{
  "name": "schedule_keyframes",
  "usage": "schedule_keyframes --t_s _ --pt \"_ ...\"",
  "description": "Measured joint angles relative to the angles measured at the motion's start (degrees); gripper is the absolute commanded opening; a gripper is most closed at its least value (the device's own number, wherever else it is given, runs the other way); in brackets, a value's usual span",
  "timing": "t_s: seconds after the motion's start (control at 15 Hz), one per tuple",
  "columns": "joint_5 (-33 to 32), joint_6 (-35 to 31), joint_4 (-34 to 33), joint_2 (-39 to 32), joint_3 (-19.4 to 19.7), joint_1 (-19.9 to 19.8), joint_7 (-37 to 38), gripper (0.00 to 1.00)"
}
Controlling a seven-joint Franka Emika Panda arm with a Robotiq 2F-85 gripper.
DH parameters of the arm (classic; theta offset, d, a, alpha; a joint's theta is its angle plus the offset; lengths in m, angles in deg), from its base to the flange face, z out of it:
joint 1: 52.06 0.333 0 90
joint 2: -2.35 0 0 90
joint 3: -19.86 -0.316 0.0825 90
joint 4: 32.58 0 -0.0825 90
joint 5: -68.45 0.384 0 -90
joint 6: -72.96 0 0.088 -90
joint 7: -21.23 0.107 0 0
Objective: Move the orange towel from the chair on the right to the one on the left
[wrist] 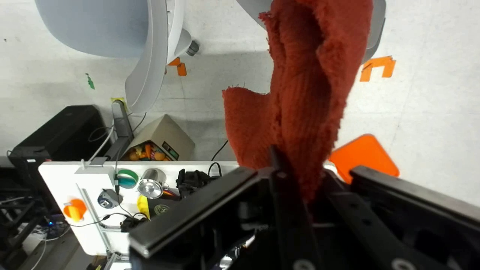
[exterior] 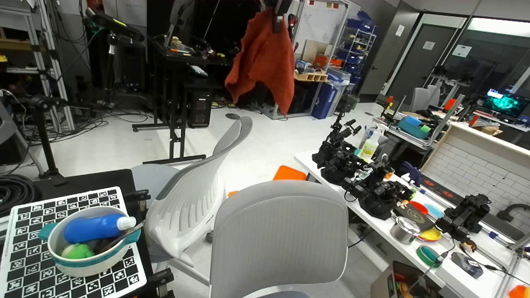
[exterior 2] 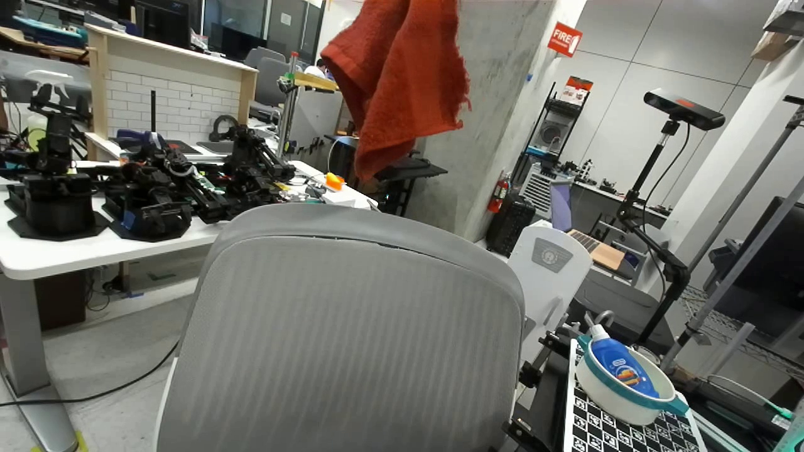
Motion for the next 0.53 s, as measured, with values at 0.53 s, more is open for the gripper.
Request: schedule_keyframes --t_s 0.53 --pt "0.0 -0.1 4.5 -5.9 0.1 -0.3 -0.1 0.01"
